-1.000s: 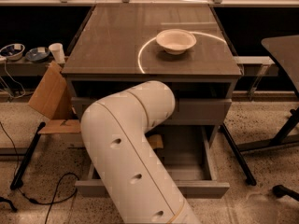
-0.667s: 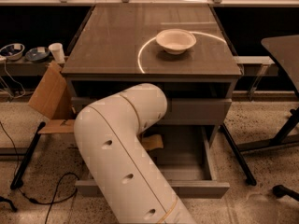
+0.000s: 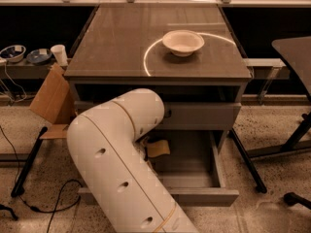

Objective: Pick sponge from middle drawer and place on counter

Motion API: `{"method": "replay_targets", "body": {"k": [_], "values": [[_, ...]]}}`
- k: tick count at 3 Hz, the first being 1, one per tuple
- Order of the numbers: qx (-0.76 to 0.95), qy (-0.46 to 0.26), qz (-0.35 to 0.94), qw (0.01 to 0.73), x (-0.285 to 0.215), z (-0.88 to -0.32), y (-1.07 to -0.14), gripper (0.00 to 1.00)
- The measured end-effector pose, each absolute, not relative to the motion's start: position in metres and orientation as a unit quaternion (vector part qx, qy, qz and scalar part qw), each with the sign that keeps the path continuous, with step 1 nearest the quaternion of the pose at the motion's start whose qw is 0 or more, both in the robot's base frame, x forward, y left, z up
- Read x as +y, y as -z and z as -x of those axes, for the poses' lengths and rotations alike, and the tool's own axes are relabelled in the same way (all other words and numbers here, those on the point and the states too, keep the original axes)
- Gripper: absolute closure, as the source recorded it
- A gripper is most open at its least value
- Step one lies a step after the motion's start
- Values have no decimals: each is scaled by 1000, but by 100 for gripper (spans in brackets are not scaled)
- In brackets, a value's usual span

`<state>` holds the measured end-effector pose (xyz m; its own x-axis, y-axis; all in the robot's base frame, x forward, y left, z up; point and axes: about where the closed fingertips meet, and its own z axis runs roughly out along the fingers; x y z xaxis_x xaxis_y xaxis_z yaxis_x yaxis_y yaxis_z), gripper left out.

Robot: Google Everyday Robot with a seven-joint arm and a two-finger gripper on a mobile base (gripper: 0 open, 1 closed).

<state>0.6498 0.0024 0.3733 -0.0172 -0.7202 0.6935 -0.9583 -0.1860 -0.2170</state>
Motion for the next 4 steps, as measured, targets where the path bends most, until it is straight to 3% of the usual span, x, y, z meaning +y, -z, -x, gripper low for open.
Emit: {"method": "replay_targets", "body": {"k": [4], "values": [[-537,-382,-729,186,0,-664,-370,0]]}}
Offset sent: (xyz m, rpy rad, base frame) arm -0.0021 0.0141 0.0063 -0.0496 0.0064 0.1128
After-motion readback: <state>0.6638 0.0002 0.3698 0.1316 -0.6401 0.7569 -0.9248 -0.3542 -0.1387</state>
